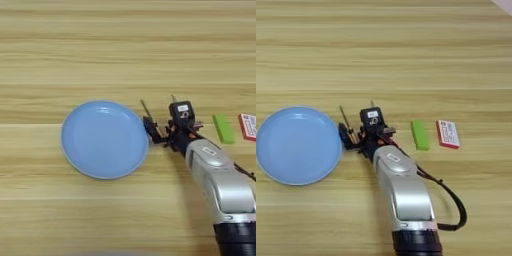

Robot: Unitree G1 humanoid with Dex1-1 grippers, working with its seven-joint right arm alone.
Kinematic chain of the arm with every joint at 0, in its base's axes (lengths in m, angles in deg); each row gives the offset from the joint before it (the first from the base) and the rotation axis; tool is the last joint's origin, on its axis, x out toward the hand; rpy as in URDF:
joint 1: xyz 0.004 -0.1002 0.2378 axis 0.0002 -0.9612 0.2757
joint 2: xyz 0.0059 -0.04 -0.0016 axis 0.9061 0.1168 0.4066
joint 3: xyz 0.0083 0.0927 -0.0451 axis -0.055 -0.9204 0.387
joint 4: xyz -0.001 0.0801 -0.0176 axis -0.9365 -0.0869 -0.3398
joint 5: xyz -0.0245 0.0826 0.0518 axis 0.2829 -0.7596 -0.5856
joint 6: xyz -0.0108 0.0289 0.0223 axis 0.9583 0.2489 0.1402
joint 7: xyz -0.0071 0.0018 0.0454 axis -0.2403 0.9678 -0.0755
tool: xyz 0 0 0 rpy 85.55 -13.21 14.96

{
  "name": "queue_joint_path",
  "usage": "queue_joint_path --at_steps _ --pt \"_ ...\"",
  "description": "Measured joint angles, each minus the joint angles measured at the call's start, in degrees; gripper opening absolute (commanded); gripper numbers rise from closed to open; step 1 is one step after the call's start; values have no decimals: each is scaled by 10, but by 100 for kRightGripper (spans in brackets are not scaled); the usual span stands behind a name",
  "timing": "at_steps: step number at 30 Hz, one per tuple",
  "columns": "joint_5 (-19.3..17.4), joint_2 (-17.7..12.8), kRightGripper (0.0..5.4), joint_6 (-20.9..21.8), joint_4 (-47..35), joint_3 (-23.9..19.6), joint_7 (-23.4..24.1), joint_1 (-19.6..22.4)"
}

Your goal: Move the objects on the table

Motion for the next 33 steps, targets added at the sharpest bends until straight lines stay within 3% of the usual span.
queue_joint_path --at_steps 2,7,13,24,29,33 --pt "0 1 538 2 -1 -1 5 0" --pt "0 3 539 12 -20 6 7 2" --pt "22 4 539 46 -47 78 -4 2" --pt "124 -5 539 60 -56 212 -4 18" --pt "214 -31 539 75 -16 248 11 49" --pt "264 -45 539 72 13 272 9 73"
